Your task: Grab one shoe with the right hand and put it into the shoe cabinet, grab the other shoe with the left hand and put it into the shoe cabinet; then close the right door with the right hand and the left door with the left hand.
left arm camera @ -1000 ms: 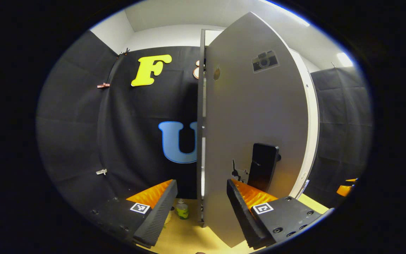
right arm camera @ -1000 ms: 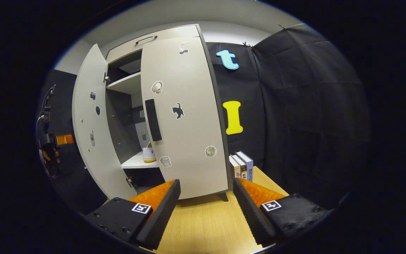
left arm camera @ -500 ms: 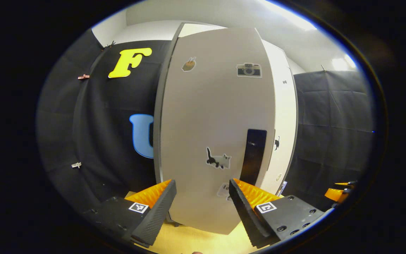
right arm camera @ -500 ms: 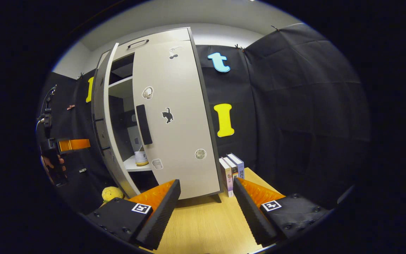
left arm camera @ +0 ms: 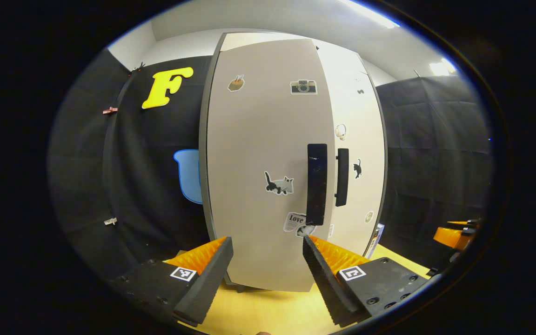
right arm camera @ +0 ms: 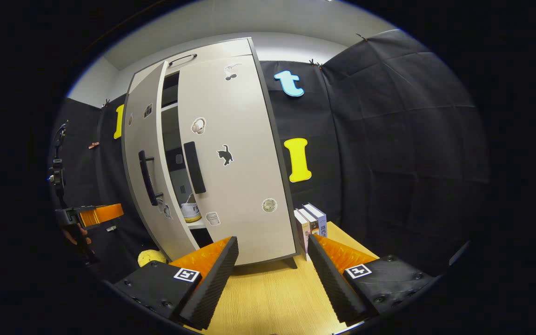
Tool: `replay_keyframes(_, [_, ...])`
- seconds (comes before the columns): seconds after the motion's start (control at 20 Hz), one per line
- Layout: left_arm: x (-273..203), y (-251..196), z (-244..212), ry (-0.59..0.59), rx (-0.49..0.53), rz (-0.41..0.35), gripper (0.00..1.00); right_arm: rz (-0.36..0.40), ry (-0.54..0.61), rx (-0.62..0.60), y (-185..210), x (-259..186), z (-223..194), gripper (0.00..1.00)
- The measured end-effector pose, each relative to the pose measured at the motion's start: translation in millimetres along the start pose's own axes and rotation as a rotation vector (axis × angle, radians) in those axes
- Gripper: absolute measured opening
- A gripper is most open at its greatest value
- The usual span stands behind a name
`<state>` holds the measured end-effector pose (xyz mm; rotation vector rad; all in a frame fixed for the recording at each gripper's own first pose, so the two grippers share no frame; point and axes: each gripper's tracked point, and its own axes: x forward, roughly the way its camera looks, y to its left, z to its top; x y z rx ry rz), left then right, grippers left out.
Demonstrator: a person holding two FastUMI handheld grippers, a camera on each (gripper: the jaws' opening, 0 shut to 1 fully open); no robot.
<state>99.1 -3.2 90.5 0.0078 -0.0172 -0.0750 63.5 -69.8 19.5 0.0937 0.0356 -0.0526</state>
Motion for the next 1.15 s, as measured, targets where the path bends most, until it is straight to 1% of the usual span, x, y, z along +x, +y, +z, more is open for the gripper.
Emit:
replay_keyframes(0.1, [-8.5, 0.0, -2.7, -0.016, -0.009, 0.028, 0.94, 0.008, -0.002, -0.002, 3.7, 0.4, -2.0, 0.98])
replay_keyframes(0.15, [-13.3, 1.6, -8.1, -0.013, -0.004, 0.052, 0.97, 0.012, 0.0, -0.001, 9.0, 0.5, -4.8, 0.98])
replay_keyframes(0.2, [-17.1, 3.6, -16.6, -0.004, 0.001, 0.078, 0.95, 0.015, 0.003, 0.0, 15.4, -1.1, -7.8, 0.98])
replay_keyframes(0.3, [-27.1, 6.1, -33.4, 0.008, 0.003, 0.121, 0.95, 0.016, 0.016, 0.004, 20.5, -3.8, -16.1, 0.98])
replay_keyframes(0.5, [-50.9, 1.6, -65.1, 0.021, -0.068, 0.16, 0.95, 0.014, 0.031, 0.0, 28.5, -9.6, -36.2, 0.98])
replay_keyframes(0.6, [-60.1, -0.7, -79.5, 0.035, -0.107, 0.17, 0.95, 0.019, 0.058, 0.002, 34.4, -15.1, -52.6, 0.98])
replay_keyframes(0.75, [-68.8, -2.9, -87.9, 0.038, -0.149, 0.172, 0.95, 0.055, 0.099, 0.001, 49.4, -21.5, -67.7, 0.98])
replay_keyframes(0.95, [-70.6, -4.7, -91.2, 0.055, -0.136, 0.175, 0.95, 0.095, 0.111, -0.026, 64.4, -25.6, -74.5, 0.98])
replay_keyframes(1.15, [-71.8, -7.2, -89.9, 0.05, -0.117, 0.174, 0.95, 0.1, 0.103, -0.036, 65.8, -29.7, -74.8, 0.98])
